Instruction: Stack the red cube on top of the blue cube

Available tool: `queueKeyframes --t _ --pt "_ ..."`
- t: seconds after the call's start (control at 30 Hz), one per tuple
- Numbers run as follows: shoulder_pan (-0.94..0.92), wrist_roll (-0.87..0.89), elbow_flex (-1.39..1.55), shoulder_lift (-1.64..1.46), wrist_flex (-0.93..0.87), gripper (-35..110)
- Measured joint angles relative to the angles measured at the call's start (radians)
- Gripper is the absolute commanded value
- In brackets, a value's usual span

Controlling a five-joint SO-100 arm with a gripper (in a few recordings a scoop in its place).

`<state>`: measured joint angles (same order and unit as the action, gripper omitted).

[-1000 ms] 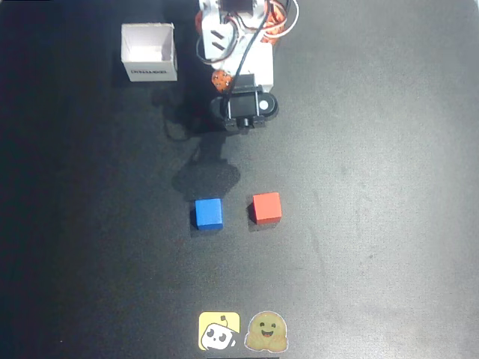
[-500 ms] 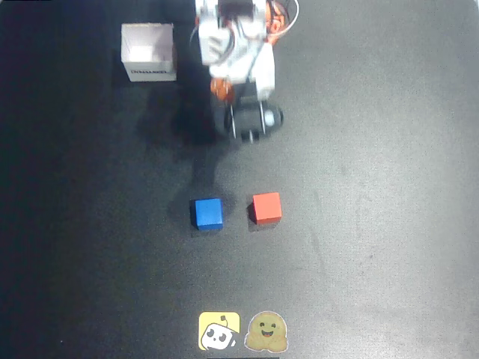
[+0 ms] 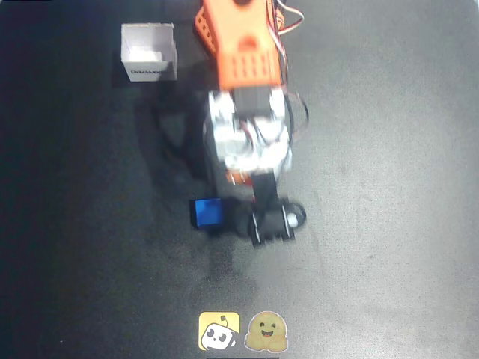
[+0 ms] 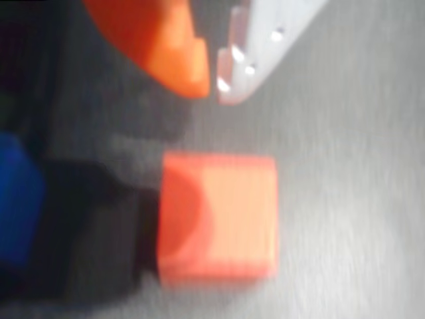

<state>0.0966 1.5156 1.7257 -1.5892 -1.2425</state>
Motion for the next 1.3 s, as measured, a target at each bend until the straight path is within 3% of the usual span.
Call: queueKeyframes --t 0.1,0.23,0.43,1.1,1.23,1.3 --pt "0.018 0.012 -0.055 0.067 0.008 1" --pt "0.051 0.055 -0.083 0.114 0.041 25" --pt "0.069 0.077 -0.084 0.130 0.067 31" --pt "0.121 0.106 -0.055 0.225 0.172 30" --pt "0.114 0.106 0.009 0.235 0.229 23" --pt "0.115 0.106 0.018 0.245 0.238 13"
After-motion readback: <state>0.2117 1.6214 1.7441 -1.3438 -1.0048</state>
